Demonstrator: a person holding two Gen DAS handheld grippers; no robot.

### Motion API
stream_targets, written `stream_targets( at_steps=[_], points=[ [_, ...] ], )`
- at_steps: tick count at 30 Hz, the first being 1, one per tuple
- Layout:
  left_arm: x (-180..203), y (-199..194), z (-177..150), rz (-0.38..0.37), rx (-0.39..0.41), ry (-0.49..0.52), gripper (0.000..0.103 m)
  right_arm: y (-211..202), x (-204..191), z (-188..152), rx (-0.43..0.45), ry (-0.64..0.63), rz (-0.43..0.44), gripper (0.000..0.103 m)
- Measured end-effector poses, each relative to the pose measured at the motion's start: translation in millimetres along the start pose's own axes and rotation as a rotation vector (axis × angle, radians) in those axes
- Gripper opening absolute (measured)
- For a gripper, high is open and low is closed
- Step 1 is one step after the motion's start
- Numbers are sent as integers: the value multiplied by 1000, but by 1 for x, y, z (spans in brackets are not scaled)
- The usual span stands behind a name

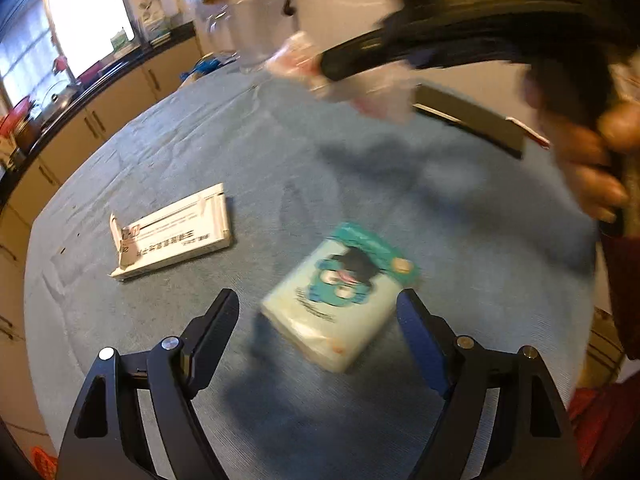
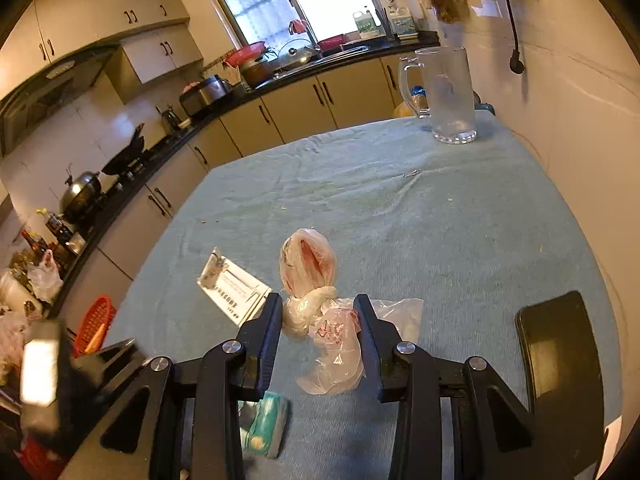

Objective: Collect trash
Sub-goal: 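Grasp the teal tissue pack with the left tool while the right tool grasps the pink-white plastic bag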

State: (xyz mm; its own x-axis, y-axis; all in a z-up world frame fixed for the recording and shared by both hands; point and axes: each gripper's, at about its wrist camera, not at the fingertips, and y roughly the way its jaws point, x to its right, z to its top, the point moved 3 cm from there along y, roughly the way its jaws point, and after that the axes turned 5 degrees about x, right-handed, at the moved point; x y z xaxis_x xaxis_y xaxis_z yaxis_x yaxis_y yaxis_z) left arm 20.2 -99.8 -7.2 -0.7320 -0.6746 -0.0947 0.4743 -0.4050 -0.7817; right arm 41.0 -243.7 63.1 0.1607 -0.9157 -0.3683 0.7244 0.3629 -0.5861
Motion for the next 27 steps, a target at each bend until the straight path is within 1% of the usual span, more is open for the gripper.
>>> stream_targets(
  at_steps=[1,3,4,5,6,9,11,13,14,16,18,19,21,22,23,25,27],
  points=[
    [-2,4,0,-24,-2,-13,80,-2,0,-2,2,2,1,40],
    [-5,6,1,-48,4,-36,80,-4,2,-4,2,13,5,40],
    [-4,6,1,-56,8,-39,75,-5,2,-6,0,21,9,40],
    [-2,6,1,-63,12,-36,66,-3,3,-7,-1,24,12,40],
    [0,6,0,-69,14,-33,65,-4,3,-7,-3,25,14,40],
    [8,9,0,-46,15,-48,61,-2,2,-11,-9,35,19,40],
    [9,6,-1,-32,30,-77,50,-3,-2,-14,-8,36,23,40],
    [5,0,-5,-31,37,-132,43,-4,-6,-15,-6,37,27,40],
    [3,-2,-6,-28,44,-149,39,-4,-9,-16,-7,36,30,40],
    [-1,-8,-12,-27,56,-192,37,-4,-14,-18,-6,29,31,40],
    [-3,-12,-17,-26,59,-206,36,-3,-19,-20,-10,19,32,40],
    [-1,-13,-18,-31,54,-194,39,-2,-21,-20,-11,17,33,40],
    [1,-12,-18,-22,42,-184,51,-2,-24,-21,-8,16,33,40],
    [0,-10,-18,-21,32,-194,65,-2,-26,-20,-6,14,32,40],
    [-1,-9,-18,-31,25,-199,71,-3,-27,-20,-3,13,30,40],
    [1,-9,-18,-53,29,-187,71,-3,-27,-21,-1,14,30,40],
    [3,-6,-17,-30,28,-169,71,-4,-27,-22,0,15,26,40]
  ],
)
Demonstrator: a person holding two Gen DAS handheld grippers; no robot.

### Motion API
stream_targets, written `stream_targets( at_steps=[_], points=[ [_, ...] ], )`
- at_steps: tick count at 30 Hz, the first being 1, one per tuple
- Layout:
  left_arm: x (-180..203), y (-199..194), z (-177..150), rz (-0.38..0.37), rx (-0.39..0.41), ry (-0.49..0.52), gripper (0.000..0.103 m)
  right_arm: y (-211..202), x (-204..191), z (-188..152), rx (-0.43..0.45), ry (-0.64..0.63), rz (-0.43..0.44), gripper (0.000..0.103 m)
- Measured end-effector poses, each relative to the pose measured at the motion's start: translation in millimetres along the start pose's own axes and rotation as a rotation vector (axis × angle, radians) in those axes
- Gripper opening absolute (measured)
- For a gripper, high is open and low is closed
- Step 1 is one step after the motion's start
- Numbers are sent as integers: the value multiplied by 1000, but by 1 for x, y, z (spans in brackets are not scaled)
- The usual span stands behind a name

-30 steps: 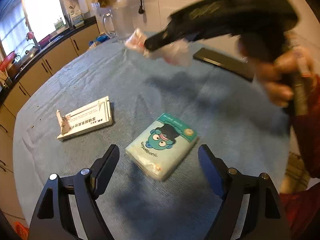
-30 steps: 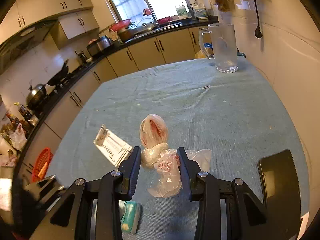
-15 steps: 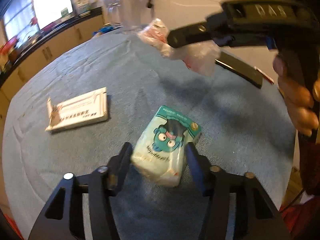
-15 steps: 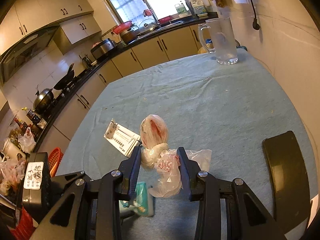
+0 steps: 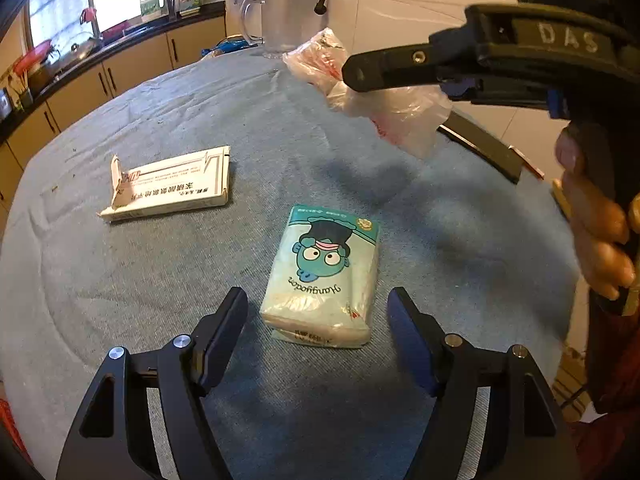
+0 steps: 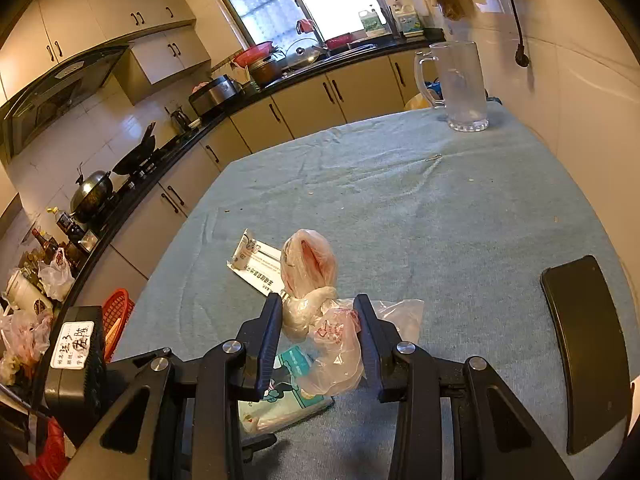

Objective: Collect trash
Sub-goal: 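Grasp the teal tissue pack with the left tool while the right tool grasps the pink-white plastic bag, then carry the tissue pack and plastic bag over the orange basket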

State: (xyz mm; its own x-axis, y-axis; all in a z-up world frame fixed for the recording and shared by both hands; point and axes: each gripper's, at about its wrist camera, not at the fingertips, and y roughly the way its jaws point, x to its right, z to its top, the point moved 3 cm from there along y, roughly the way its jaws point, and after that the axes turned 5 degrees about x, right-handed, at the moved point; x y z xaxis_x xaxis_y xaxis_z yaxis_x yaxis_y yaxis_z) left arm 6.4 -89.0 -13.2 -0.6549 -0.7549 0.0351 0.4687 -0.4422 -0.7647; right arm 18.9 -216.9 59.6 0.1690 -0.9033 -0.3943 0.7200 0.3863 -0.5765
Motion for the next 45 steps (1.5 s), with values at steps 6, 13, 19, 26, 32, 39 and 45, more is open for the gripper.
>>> stream_targets(
  at_steps=[6,13,19,26,32,39,45],
  points=[
    [4,8,0,39,1,-11,46,-3,5,-1,3,10,-9,40],
    [-15,-17,-7,49,79,-123,36,-4,-1,-7,-3,15,10,40],
    [-45,-58,-23,178,150,-200,36,7,-29,-14,-28,-15,64,40],
    [-95,-119,-52,303,228,-300,36,27,-89,-26,-83,-73,185,40],
    [-143,-174,-91,404,280,-411,36,54,-161,-37,-161,-126,325,40],
    [-212,-244,-153,551,335,-553,36,89,-248,-45,-238,-158,447,40],
    [-259,-281,-210,636,350,-682,36,119,-316,-48,-288,-162,523,40]
  ],
)
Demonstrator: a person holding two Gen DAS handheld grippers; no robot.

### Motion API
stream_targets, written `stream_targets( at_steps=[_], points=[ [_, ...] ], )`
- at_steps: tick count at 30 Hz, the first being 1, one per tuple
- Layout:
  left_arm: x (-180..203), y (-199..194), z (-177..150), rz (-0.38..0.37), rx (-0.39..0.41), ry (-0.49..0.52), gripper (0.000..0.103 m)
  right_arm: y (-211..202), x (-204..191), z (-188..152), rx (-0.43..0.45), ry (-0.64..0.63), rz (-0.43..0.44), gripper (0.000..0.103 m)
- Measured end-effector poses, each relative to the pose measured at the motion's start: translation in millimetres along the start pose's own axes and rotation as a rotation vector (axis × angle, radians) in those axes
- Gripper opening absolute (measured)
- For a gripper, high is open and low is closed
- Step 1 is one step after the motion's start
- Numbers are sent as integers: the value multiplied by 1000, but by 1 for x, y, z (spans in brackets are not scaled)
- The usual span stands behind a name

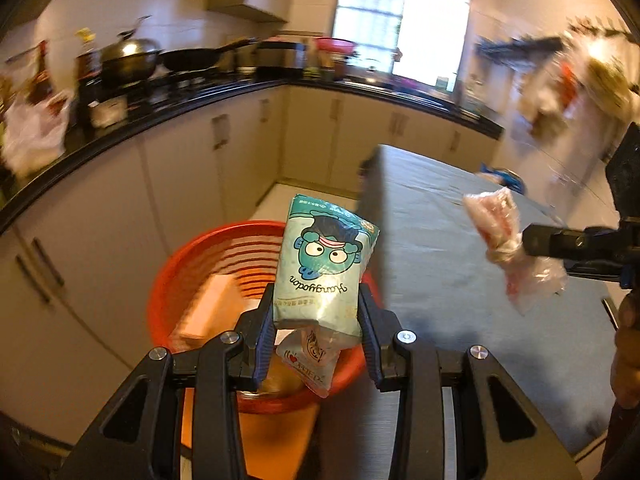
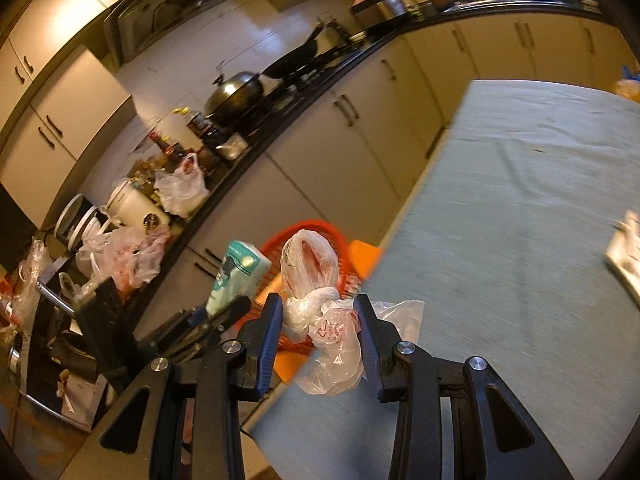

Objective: Collect trash
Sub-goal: 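Carry the tissue pack and plastic bag over the orange basket, then open both tools to drop the tissue pack and bag into the basket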

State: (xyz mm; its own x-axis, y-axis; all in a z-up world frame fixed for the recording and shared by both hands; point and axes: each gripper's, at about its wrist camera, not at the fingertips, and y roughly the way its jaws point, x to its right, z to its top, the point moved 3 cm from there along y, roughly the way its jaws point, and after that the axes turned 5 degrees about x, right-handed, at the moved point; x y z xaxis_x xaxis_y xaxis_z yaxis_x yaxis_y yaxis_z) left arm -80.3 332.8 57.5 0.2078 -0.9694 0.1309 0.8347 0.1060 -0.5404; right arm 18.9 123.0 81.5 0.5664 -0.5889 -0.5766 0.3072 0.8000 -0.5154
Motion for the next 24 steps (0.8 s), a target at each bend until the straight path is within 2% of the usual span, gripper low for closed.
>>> stream_targets(
  at_steps=[6,11,17,24],
  points=[
    [-31,17,-10,60,-25,-38,37,64,-26,11,-54,43,67,40],
    [-37,34,-13,76,-42,-51,37,105,-31,14,-77,76,70,40],
    [-40,41,-24,91,-54,-43,37,138,-31,12,-111,92,45,40],
    [-39,45,-27,97,-62,-42,39,155,-24,11,-130,100,23,43]
  ],
)
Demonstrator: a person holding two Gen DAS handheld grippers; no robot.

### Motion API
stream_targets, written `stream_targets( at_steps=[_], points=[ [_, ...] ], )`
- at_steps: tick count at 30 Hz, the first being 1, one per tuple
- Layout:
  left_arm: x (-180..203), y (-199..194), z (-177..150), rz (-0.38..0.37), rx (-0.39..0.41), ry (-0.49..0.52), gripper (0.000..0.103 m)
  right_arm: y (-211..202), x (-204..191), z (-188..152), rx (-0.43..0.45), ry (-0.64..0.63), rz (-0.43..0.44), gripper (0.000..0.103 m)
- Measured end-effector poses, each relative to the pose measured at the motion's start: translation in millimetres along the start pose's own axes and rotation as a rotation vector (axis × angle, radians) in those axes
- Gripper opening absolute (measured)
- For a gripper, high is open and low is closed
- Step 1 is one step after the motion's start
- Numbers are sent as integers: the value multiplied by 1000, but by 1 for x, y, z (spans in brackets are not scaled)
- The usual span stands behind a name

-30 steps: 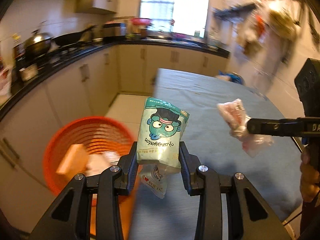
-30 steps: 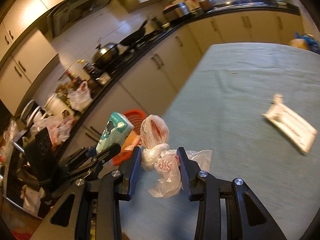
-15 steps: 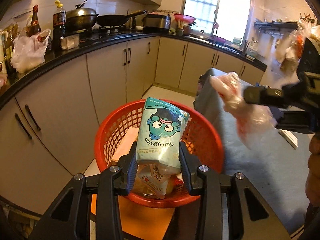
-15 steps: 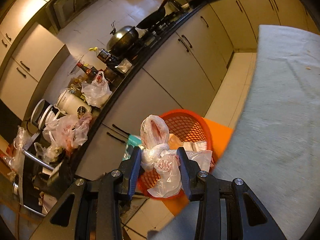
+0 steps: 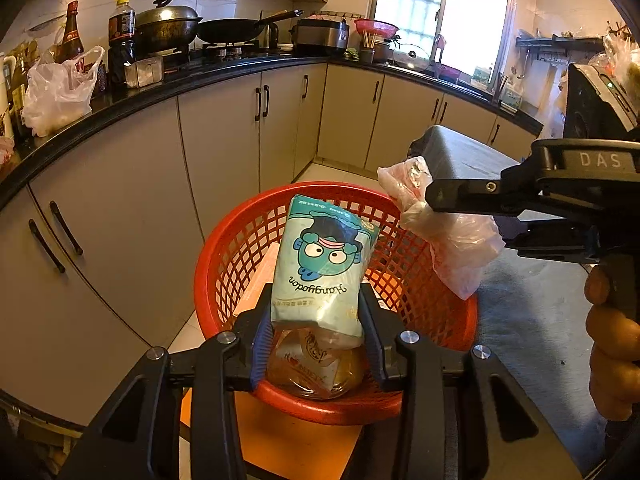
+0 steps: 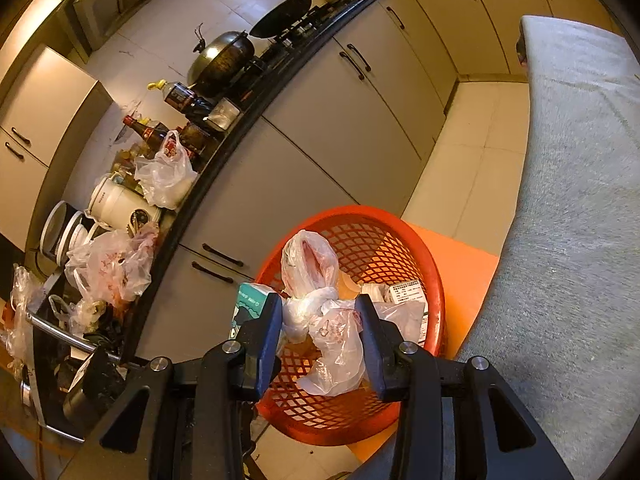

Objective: Collect trash
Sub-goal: 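Open both tools to drop the tissue pack and bag into the basket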

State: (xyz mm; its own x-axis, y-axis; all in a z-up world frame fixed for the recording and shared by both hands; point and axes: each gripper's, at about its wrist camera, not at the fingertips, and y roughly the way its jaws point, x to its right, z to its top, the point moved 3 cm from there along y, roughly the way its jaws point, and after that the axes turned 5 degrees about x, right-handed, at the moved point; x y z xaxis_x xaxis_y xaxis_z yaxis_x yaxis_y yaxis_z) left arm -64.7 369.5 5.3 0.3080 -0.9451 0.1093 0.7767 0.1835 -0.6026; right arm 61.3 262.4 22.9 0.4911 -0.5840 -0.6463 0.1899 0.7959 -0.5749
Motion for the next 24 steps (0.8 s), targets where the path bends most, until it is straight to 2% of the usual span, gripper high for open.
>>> stream_targets(
  at_steps=[2,6,13,19,24],
  points=[
    [2,-1,-1,0,0,3,41,3,1,1,4,-2,-11,44],
    [5,-5,-1,11,14,14,48,3,2,1,5,2,-9,60],
    [9,-11,0,20,28,11,53,-15,-2,2,35,-20,-5,60],
    [9,-25,4,65,69,-3,71,-45,-4,2,92,-50,-22,62],
    [14,-35,5,117,101,-11,82,-69,-3,-3,134,-85,-66,70]
  ],
)
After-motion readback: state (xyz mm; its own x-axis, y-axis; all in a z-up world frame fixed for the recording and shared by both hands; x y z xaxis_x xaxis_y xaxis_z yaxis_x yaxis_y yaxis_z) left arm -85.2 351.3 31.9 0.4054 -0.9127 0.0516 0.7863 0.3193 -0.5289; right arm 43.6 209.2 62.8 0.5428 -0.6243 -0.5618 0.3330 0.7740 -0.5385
